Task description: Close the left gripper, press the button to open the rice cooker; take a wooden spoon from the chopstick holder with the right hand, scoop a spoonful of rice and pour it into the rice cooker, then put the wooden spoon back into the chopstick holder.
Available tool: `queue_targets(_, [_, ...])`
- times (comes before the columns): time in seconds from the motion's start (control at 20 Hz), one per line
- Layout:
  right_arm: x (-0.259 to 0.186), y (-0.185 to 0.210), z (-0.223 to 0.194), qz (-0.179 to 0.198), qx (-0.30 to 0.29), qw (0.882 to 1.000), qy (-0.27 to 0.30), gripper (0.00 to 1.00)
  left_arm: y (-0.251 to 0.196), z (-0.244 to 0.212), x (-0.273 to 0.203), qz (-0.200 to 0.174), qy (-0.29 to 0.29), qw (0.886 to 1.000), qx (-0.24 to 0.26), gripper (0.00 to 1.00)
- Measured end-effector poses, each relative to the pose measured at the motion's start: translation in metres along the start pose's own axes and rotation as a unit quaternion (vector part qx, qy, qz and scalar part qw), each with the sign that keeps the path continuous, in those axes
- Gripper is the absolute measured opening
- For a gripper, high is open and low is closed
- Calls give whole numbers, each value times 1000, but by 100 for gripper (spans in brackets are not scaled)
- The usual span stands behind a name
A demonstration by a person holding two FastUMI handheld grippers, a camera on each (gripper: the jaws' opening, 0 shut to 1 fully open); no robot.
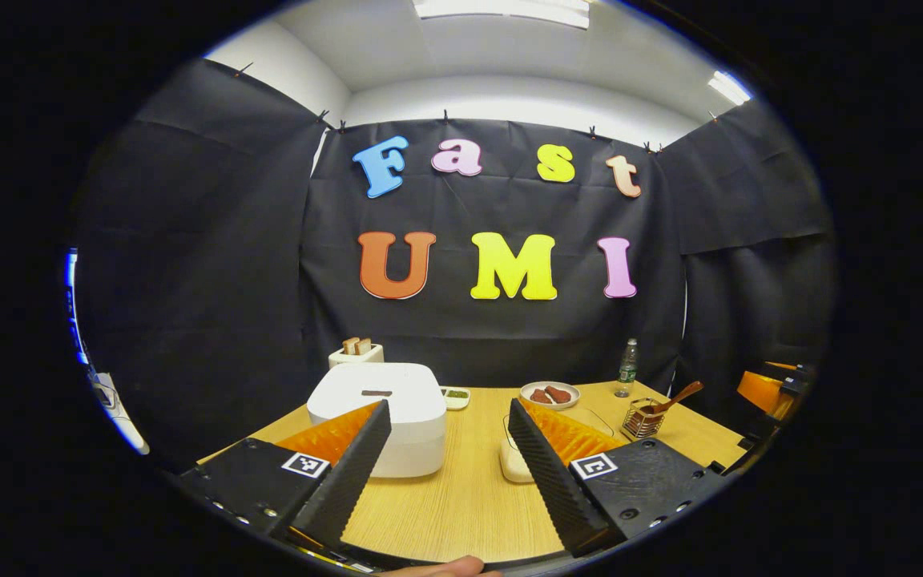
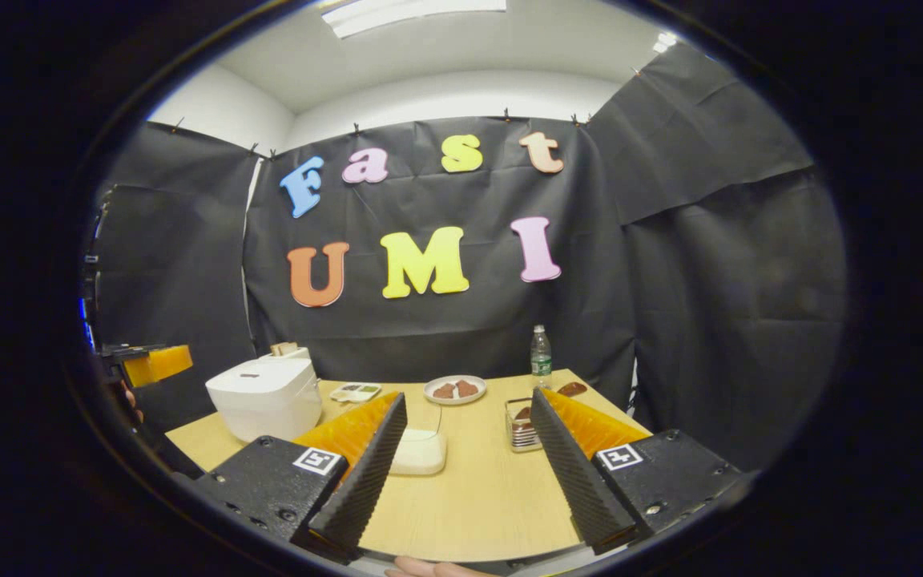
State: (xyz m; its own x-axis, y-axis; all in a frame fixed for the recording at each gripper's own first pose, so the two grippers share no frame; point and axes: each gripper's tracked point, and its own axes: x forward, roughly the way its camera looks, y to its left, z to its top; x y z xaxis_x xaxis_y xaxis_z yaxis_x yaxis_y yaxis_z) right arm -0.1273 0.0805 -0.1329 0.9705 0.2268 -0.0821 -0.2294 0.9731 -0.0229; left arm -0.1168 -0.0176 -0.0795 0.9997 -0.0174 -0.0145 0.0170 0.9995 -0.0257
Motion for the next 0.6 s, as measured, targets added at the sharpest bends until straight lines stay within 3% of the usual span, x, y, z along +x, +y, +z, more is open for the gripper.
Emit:
queue_targets(0.05, [0,2,7,0,-3,1000,-1,94,-1,5,-2,0,-8,1000,1,94])
queue_targets(0.1, [-3,9,5,0,-7,1000,-1,100,-4,9,-4,-1,-13,1000,3,94])
queue_targets(0.15, [-2,9,9,-4,-10,1000,4,95,-5,13,-6,0,-19,1000,5,94])
queue_targets(0.2, [-2,7,11,-10,-12,1000,10,100,-6,15,-9,2,-23,1000,8,94])
queue_targets(0.3, [-4,9,21,-12,-9,1000,14,95,-1,23,-14,16,-38,999,9,94])
queue_targets(0.35, [-5,9,27,-12,-6,1000,10,100,-3,28,-19,14,-47,999,11,94])
queue_targets(0.45, [-8,7,34,-13,-7,1000,4,95,-14,35,-27,2,-59,998,16,94])
queue_targets(0.6, [-16,2,43,-21,-7,1000,-5,100,-19,40,-30,-3,-69,997,15,95])
